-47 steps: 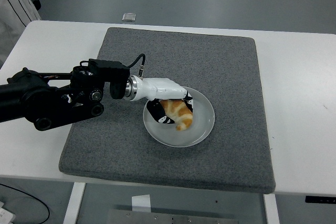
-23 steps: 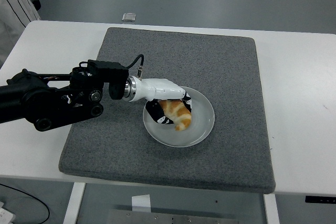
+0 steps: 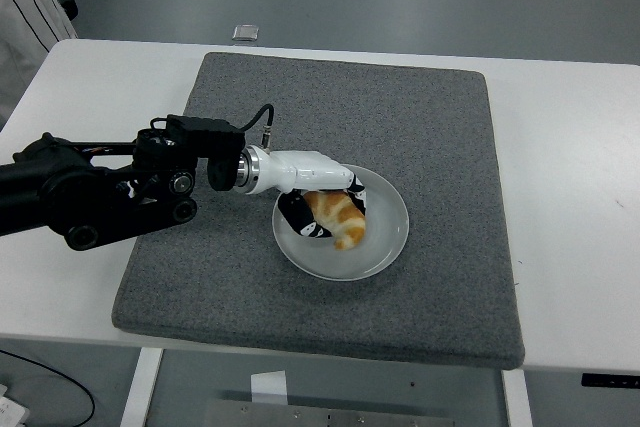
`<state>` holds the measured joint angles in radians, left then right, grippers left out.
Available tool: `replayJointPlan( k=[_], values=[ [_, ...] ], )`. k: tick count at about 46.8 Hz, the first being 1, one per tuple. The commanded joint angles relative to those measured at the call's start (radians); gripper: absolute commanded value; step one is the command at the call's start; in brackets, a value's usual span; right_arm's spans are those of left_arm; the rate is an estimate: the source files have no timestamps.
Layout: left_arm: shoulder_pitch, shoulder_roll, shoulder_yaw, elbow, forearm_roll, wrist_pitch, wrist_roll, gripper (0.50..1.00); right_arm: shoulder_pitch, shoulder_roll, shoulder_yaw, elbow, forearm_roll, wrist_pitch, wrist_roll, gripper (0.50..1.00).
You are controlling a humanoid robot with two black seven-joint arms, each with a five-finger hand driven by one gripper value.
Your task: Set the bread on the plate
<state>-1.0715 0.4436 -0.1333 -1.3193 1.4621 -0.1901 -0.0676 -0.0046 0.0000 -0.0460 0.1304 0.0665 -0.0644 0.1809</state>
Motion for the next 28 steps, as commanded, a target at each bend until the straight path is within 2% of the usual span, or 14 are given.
replayJointPlan(
  k=[1, 6, 14, 24, 28],
  values=[
    [-0.002, 0.001, 0.0, 0.0, -0.002, 0.0, 0.0, 0.778, 0.0, 0.0, 0.0, 0.0, -0.001, 0.0, 0.0, 0.932],
    [-0.002, 0.003, 0.0, 0.0, -0.002, -0.002, 0.0, 0.821, 0.0, 0.0, 0.0, 0.0, 0.001, 0.0, 0.0, 0.932],
    [-0.002, 0.006, 0.0, -0.003, -0.002, -0.003, 0.0, 0.928, 0.0, 0.0, 0.0, 0.0, -0.001, 0.0, 0.0, 0.932],
    [-0.002, 0.009, 0.0, -0.005, -0.005, -0.006, 0.0, 0.992, 0.0, 0.0, 0.0, 0.0, 0.001, 0.0, -0.001, 0.932],
    [-0.002, 0.012, -0.002, -0.008, -0.005, -0.009, 0.0, 0.994, 0.0, 0.0, 0.0, 0.0, 0.001, 0.0, 0.0, 0.932]
  ],
)
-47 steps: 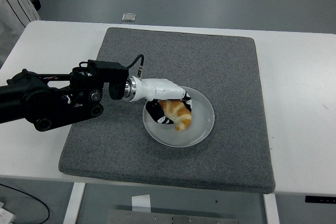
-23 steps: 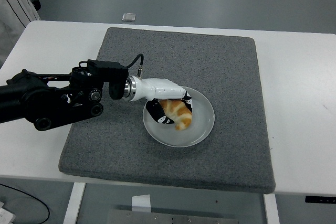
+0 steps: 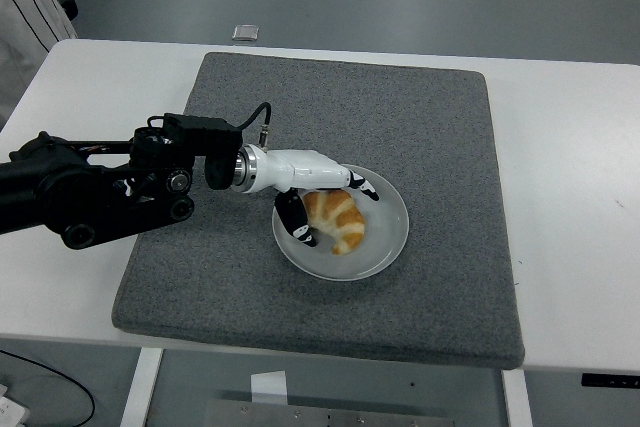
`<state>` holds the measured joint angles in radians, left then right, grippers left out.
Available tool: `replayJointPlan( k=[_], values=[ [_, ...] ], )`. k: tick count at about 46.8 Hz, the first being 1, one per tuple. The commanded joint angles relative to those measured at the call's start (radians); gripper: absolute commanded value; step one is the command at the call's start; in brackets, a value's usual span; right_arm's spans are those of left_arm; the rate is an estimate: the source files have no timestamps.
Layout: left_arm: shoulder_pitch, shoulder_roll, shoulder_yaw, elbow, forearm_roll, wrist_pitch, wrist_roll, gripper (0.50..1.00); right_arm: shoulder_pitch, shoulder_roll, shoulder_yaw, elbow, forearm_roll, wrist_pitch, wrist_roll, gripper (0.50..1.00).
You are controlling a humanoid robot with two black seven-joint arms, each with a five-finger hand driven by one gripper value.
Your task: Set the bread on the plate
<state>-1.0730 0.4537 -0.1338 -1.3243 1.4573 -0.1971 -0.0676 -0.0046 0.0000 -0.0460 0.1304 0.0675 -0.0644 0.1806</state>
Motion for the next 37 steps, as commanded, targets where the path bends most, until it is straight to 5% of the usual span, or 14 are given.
replayJointPlan(
  k=[1, 29, 37],
  values=[
    [-0.002, 0.002, -0.004, -0.003, 0.0, -0.004, 0.0, 0.996, 0.0, 0.0, 0.0, 0.0, 0.0, 0.0, 0.0, 0.932],
    [-0.013, 0.054, -0.106, -0.01, -0.284, -0.008, -0.011, 0.999, 0.0, 0.0, 0.0, 0.0, 0.0, 0.0, 0.0, 0.932],
    [-0.013, 0.068, -0.162, -0.009, -0.471, -0.008, -0.012, 0.996, 0.0, 0.0, 0.0, 0.0, 0.0, 0.0, 0.0, 0.932]
  ],
)
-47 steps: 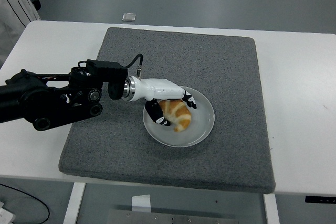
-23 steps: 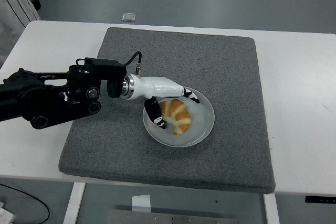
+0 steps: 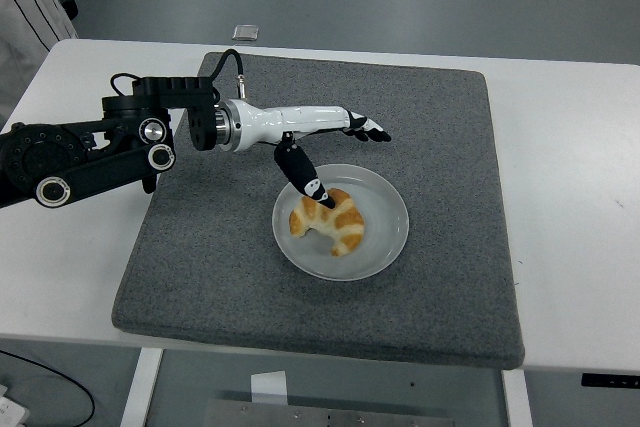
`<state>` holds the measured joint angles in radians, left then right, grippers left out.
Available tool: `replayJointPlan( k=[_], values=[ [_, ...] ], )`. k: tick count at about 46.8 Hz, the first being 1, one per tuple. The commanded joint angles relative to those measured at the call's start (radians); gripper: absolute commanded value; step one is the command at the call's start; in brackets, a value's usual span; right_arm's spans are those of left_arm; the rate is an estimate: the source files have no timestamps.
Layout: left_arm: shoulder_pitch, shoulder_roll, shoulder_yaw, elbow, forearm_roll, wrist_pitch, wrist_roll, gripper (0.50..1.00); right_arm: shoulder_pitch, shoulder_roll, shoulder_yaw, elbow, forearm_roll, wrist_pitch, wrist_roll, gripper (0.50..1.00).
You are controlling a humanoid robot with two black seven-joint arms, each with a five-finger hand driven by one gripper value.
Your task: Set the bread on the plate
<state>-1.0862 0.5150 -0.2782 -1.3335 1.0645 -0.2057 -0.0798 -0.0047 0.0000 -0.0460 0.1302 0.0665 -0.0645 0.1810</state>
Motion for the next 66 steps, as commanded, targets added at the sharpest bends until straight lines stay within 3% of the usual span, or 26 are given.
replayJointPlan(
  k=[1, 20, 32, 38, 44, 55, 66],
  values=[
    [0.0, 0.01, -0.022, 0.002, -0.107, 0.0, 0.0, 0.996, 0.0, 0.0, 0.0, 0.0, 0.001, 0.0, 0.0, 0.932],
    [-0.003, 0.079, -0.078, 0.045, -0.432, 0.002, 0.0, 0.996, 0.0, 0.0, 0.0, 0.0, 0.001, 0.0, 0.0, 0.932],
    [-0.003, 0.134, -0.117, 0.097, -0.805, -0.001, 0.0, 0.996, 0.0, 0.0, 0.0, 0.0, -0.001, 0.0, 0.0, 0.932],
    [-0.003, 0.16, -0.134, 0.12, -0.887, -0.006, 0.0, 0.999, 0.0, 0.0, 0.0, 0.0, 0.001, 0.0, 0.0, 0.932],
    [-0.001, 0.2, -0.156, 0.148, -0.934, -0.053, 0.005, 0.999, 0.0, 0.0, 0.0, 0.0, 0.0, 0.0, 0.0, 0.932],
    [0.014, 0.261, -0.157, 0.27, -1.205, -0.233, 0.018, 0.996, 0.0, 0.0, 0.0, 0.0, 0.001, 0.0, 0.0, 0.932],
    [0.048, 0.254, -0.157, 0.392, -1.357, -0.297, 0.021, 0.999, 0.0, 0.0, 0.0, 0.0, 0.001, 0.0, 0.0, 0.932]
  ],
)
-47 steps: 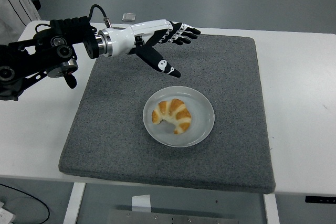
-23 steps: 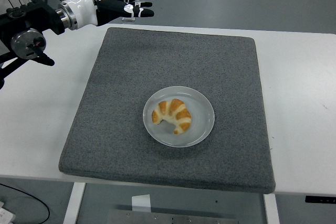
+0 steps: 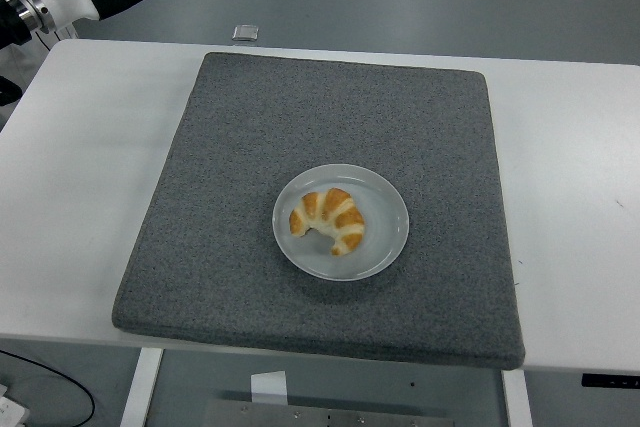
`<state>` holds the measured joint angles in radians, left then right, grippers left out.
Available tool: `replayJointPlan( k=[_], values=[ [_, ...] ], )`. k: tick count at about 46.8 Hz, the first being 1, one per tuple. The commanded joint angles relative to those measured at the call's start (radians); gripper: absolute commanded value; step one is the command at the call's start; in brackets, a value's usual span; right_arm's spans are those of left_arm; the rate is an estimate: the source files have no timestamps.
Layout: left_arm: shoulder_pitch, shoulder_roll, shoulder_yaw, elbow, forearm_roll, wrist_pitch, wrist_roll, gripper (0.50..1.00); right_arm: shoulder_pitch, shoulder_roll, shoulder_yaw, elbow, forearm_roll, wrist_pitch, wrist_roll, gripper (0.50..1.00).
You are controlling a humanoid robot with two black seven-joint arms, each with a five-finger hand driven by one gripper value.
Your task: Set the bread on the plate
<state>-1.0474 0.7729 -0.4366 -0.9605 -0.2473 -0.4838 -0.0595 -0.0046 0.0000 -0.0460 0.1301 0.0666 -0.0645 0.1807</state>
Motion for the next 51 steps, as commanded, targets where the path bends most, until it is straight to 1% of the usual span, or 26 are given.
replayJointPlan(
  k=[1, 9, 16, 22, 28, 34, 45, 51],
  values=[
    [0.012, -0.006, 0.003, 0.023, -0.055, -0.024, 0.003, 0.999, 0.0, 0.0, 0.0, 0.0, 0.001, 0.0, 0.0, 0.932],
    [0.036, -0.033, 0.003, 0.051, -0.07, -0.026, 0.02, 0.999, 0.0, 0.0, 0.0, 0.0, 0.001, 0.0, 0.0, 0.932],
    [0.04, -0.064, 0.001, 0.109, -0.07, -0.027, 0.064, 0.999, 0.0, 0.0, 0.0, 0.0, 0.001, 0.0, 0.0, 0.932],
    [0.04, -0.084, -0.002, 0.146, -0.072, -0.027, 0.073, 0.999, 0.0, 0.0, 0.0, 0.0, 0.001, 0.0, 0.0, 0.932],
    [0.043, -0.115, -0.011, 0.181, -0.093, -0.029, 0.075, 0.999, 0.0, 0.0, 0.0, 0.0, -0.001, 0.0, 0.0, 0.932],
    [0.058, -0.147, -0.013, 0.19, -0.101, -0.029, 0.075, 0.999, 0.0, 0.0, 0.0, 0.0, -0.001, 0.0, 0.0, 0.932],
    [0.06, -0.173, -0.016, 0.198, -0.133, -0.026, 0.075, 0.999, 0.0, 0.0, 0.0, 0.0, -0.001, 0.0, 0.0, 0.932],
    [0.061, -0.178, -0.04, 0.203, -0.138, -0.024, 0.075, 0.999, 0.0, 0.0, 0.0, 0.0, -0.001, -0.001, 0.0, 0.932]
  ],
)
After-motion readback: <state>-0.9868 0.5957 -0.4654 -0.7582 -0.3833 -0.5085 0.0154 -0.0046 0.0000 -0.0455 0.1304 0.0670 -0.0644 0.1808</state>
